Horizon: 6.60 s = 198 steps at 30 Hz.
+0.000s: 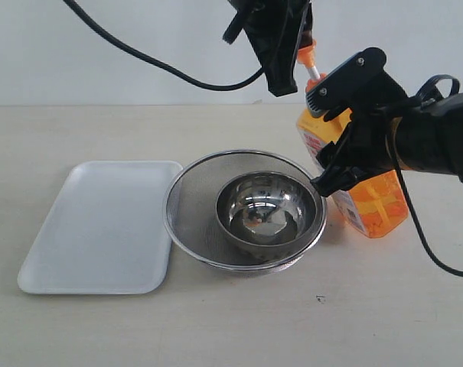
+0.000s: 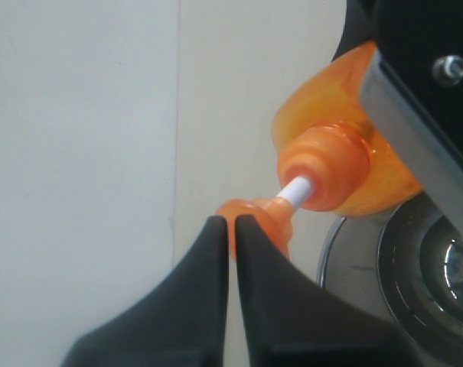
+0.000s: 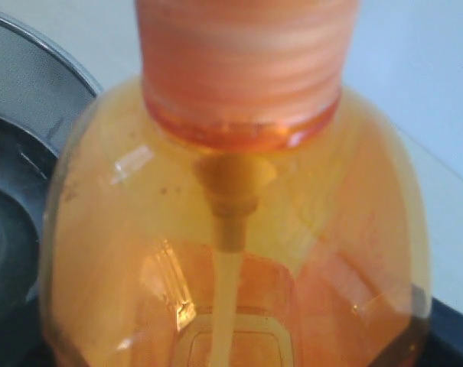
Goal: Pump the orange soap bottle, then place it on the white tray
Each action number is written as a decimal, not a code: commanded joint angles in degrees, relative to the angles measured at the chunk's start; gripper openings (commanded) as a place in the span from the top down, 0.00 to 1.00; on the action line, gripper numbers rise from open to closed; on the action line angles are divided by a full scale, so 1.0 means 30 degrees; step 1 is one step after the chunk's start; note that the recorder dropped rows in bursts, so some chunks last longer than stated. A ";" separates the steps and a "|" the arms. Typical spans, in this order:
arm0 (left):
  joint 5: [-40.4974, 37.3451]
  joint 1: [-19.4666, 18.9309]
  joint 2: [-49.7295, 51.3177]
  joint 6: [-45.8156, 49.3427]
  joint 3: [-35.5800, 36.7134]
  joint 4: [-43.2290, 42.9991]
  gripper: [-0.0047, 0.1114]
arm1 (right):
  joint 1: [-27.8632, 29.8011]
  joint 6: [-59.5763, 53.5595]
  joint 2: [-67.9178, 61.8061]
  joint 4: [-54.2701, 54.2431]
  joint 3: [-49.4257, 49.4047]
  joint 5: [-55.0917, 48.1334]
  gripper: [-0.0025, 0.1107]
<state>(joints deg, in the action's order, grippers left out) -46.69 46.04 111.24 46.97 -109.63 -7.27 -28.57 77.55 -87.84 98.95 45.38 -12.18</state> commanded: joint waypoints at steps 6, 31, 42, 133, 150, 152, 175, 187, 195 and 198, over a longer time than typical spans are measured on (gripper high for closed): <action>-0.1002 0.0146 0.0698 0.0504 0.0237 0.2149 0.92 | 0.0016 -0.0014 0.0447 0.0332 0.0144 0.0108 0.98; -0.1002 0.0146 0.1122 0.0504 0.0345 0.2228 0.92 | 0.0016 -0.0014 0.0447 0.0332 0.0144 0.0108 0.98; -0.1002 0.0146 0.1122 0.0504 0.0345 0.2563 0.92 | 0.0016 -0.0014 0.0447 0.0332 0.0144 0.0134 0.98; -0.1035 0.0146 0.0468 0.0623 0.0309 0.1459 0.92 | 0.0016 -0.0014 0.0447 0.0332 0.0144 0.0282 0.98; -0.0809 0.0146 -0.1495 -0.0508 0.0309 -0.0850 0.92 | 0.0016 -0.0014 0.0447 0.0332 0.0144 0.0490 0.98; -0.0722 0.0146 -0.1757 -0.0508 0.0309 -0.0850 0.92 | 0.0016 -0.0014 0.0447 0.0332 0.0144 0.0490 0.98; -0.0002 0.0072 -0.1591 -0.1863 0.0226 -0.1380 0.92 | 0.0016 0.0169 0.0447 0.0332 0.0144 0.1032 0.98; -0.0002 0.0072 -0.0493 -0.1863 0.0226 -0.1148 0.92 | 0.0016 0.0169 0.0447 0.0332 0.0144 0.1174 0.98; -0.0307 0.0072 0.0187 -0.1863 0.0226 -0.0723 0.92 | 0.0016 0.0169 0.0447 0.0332 0.0144 0.1244 0.98; -0.0522 0.0072 0.0379 -0.1863 0.0226 -0.0723 0.92 | 0.0016 0.0169 0.0447 0.0332 0.0144 0.1281 0.98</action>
<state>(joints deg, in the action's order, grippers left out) -46.30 46.06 110.94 42.06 -109.19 -10.65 -28.55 78.23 -87.47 99.55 45.37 -9.31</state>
